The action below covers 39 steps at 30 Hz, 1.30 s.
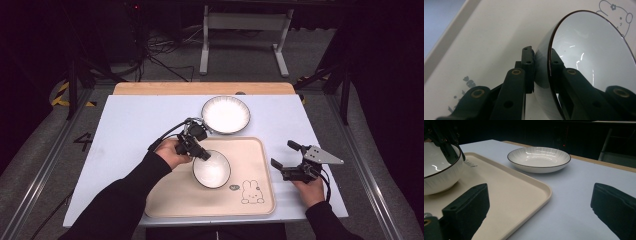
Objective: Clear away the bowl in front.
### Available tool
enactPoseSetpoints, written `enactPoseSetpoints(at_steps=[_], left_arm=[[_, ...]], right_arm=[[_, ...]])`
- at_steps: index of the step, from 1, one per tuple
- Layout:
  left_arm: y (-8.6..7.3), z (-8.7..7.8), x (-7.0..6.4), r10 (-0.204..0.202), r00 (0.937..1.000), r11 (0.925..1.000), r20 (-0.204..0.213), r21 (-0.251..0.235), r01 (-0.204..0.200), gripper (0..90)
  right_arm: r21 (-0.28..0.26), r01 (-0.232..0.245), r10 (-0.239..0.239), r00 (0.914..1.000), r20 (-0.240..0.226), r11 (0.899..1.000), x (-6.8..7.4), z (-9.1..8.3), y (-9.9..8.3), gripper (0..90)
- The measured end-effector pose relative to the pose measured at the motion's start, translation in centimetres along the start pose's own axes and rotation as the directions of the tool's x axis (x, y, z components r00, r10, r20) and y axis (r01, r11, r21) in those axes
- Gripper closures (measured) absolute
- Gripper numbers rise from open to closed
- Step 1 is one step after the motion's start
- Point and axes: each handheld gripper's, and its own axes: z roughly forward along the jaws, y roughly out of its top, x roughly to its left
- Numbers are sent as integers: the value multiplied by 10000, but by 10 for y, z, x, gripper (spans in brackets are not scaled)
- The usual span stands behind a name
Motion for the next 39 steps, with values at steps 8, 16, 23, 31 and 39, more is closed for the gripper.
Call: enactPoseSetpoints(at_steps=[8,16,23,31,39], left_arm=[[-2,3,6,-98,9995,9999,289,32,97,800],[-5,10,10,-303,9995,9985,34,453,301,775],[-6,9,12,-262,9996,9992,45,291,261,753],[-10,5,13,-316,9994,9991,150,-275,320,578],[-21,-9,9,-50,9999,9919,135,-1267,67,366]], right_arm=[[-7,22,-22,10000,-7,10000,0,0,0,27],[-7,28,-28,10000,-14,10000,0,0,0,27],[12,1,-1,10000,7,10000,0,0,0,27],[13,5,-5,10000,12,10000,0,0,0,27],[25,-21,21,10000,-5,10000,0,1,0,27]])
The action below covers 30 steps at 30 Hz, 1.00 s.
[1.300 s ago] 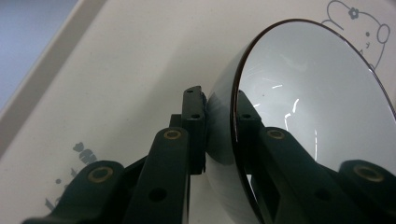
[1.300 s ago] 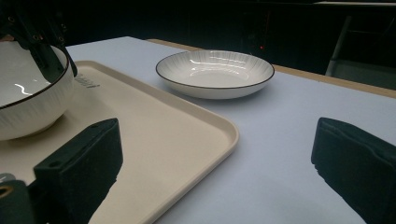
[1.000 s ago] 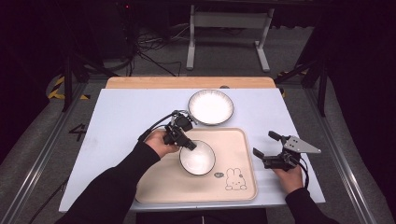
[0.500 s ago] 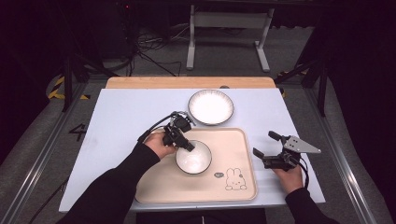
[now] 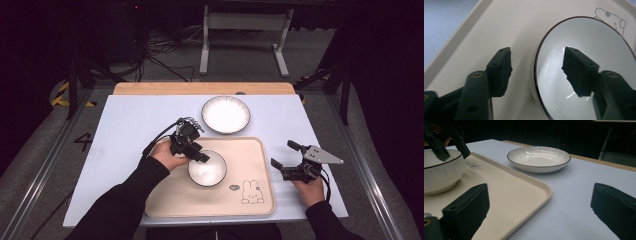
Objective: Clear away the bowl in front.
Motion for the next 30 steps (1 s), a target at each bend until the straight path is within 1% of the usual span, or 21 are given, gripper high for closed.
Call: enactPoseSetpoints(at_steps=[2,3,5,7,8,9,11,13,15,16,18,20,21,22,24,25,26,27,28,29,30], left_arm=[[-4,-5,-2,29,10000,9995,7,-320,-29,339],[-7,-9,-3,78,10000,9990,-42,-450,-80,300],[-15,-17,-7,11,9996,9945,-298,-1050,-43,245],[-18,-20,-7,40,9992,9928,-408,-1192,-88,219],[-22,-24,-8,-50,9989,9906,-474,-1370,-15,206],[-26,-27,-8,-206,9975,9881,-676,-1536,100,160],[-33,-31,-6,-417,9978,9843,-506,-1737,323,128],[-36,-33,-4,-445,9978,9832,-493,-1790,350,106],[-43,-36,-4,-623,9969,9780,-478,-2020,514,89],[-47,-37,-4,-650,9963,9760,-555,-2117,519,49],[-53,-39,-6,-601,9951,9716,-790,-2334,401,34],[-56,-40,-6,-638,9948,9691,-797,-2430,427,20],[-59,-42,-6,-699,9942,9653,-821,-2568,467,20],[-64,-45,-6,-717,9933,9570,-911,-2871,428,15],[-69,-48,-5,-721,9936,9470,-866,-3185,409,9],[-71,-50,-4,-686,9948,9432,-753,-3297,401,1],[-71,-50,-4,-686,9948,9432,-753,-3297,401,0],[-76,-52,-4,-669,9956,9333,-651,-3569,394,0],[-82,-55,-4,-573,9960,9198,-693,-3915,257,0],[-82,-55,-4,-573,9960,9198,-693,-3915,257,0],[-86,-58,-5,-589,9962,9100,-634,-4137,274,0]], right_arm=[[27,-14,14,10000,-22,10000,0,0,0,27],[27,-15,15,10000,-34,10000,0,0,0,27],[49,-44,44,10000,-41,10000,0,0,0,27],[49,-55,56,10000,-47,10000,0,0,0,27],[68,-62,63,10000,-55,10000,-1,0,0,27],[62,-99,99,9999,-57,9999,-1,1,0,27],[90,-116,116,9999,-77,9999,-1,1,0,27],[124,-113,114,9999,-83,9999,-1,1,0,27],[130,-117,118,9999,-81,9998,-1,1,0,27],[134,-121,122,9999,-82,9998,-1,1,0,27],[135,-128,129,9999,-77,9998,-1,1,0,27],[139,-136,137,9999,-76,9998,-1,1,0,27],[139,-136,137,9999,-76,9998,-1,1,0,27],[152,-153,154,9999,-73,9998,-1,1,0,27],[137,-135,136,9999,-79,9998,-2,1,0,27],[124,-149,150,9999,-80,9998,-2,1,0,27],[124,-149,150,9999,-80,9998,-2,1,0,27],[116,-145,146,9999,-79,9998,-2,1,0,27],[113,-147,148,9999,-83,9998,-2,1,0,27],[113,-147,148,9999,-83,9998,-2,1,0,27],[113,-146,147,9999,-81,9998,-2,1,0,27]])
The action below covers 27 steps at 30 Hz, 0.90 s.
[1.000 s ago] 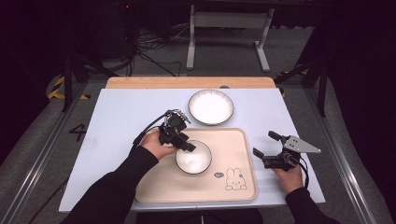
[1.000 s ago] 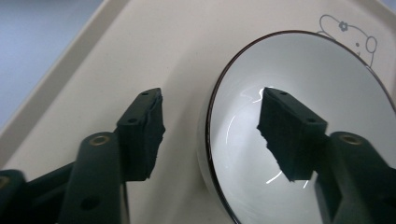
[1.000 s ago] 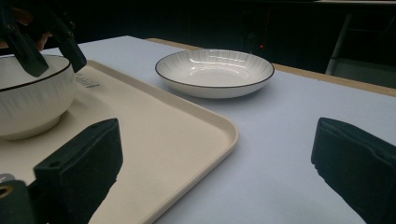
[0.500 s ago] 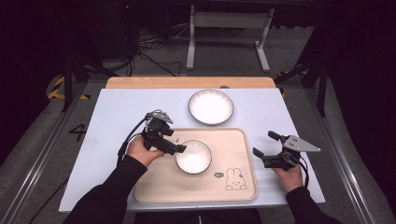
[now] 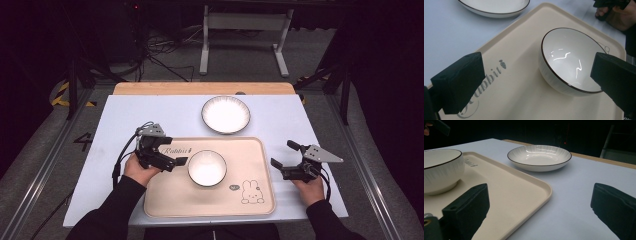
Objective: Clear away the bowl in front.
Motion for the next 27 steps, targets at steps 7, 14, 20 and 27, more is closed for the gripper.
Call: enactPoseSetpoints(at_steps=[7,14,20,27], left_arm=[[-14,-12,2,18,9997,9980,-242,-625,-33,0],[-30,-15,1,258,9992,9964,-321,-804,-283,0],[-48,-22,6,14,9990,9887,-440,-1500,-80,0],[-75,-28,18,-287,9971,9652,-699,-2615,95,0]], right_arm=[[32,29,-29,10000,1,10000,0,0,0,27],[27,23,-23,10000,-1,10000,0,0,0,27],[11,11,-11,10000,-3,10000,0,0,0,27],[19,27,-27,10000,-5,10000,0,0,0,27]])
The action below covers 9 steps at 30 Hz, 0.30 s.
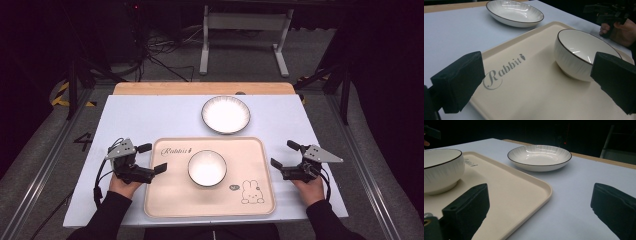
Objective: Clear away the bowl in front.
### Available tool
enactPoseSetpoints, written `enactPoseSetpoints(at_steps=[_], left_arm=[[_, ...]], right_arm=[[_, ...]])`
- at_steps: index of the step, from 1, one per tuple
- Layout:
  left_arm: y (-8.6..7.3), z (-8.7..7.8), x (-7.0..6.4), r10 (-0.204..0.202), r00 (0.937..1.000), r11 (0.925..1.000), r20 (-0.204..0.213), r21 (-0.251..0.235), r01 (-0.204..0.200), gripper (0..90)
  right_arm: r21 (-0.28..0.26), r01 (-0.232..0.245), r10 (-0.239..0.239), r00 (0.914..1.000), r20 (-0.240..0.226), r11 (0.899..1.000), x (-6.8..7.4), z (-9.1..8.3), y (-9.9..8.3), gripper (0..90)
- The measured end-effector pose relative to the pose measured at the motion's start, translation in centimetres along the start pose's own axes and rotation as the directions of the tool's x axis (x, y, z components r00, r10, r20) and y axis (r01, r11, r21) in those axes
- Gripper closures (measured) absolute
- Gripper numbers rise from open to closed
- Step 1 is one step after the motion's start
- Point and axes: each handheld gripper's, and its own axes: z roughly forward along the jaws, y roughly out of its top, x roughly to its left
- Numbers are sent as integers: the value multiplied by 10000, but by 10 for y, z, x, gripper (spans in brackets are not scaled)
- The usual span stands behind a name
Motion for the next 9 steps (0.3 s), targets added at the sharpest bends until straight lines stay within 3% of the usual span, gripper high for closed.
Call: enactPoseSetpoints(at_steps=[2,5,9], left_arm=[[-8,-2,4,-280,9996,9993,-2,-231,280,0],[-12,-4,6,-217,9997,9978,-100,-629,210,0],[-14,-6,7,-332,9993,9973,-162,-663,321,0]], right_arm=[[16,-7,7,10000,0,10000,0,0,0,27],[16,-6,6,10000,1,10000,0,0,0,27],[20,-7,7,10000,-5,10000,0,0,0,27]])
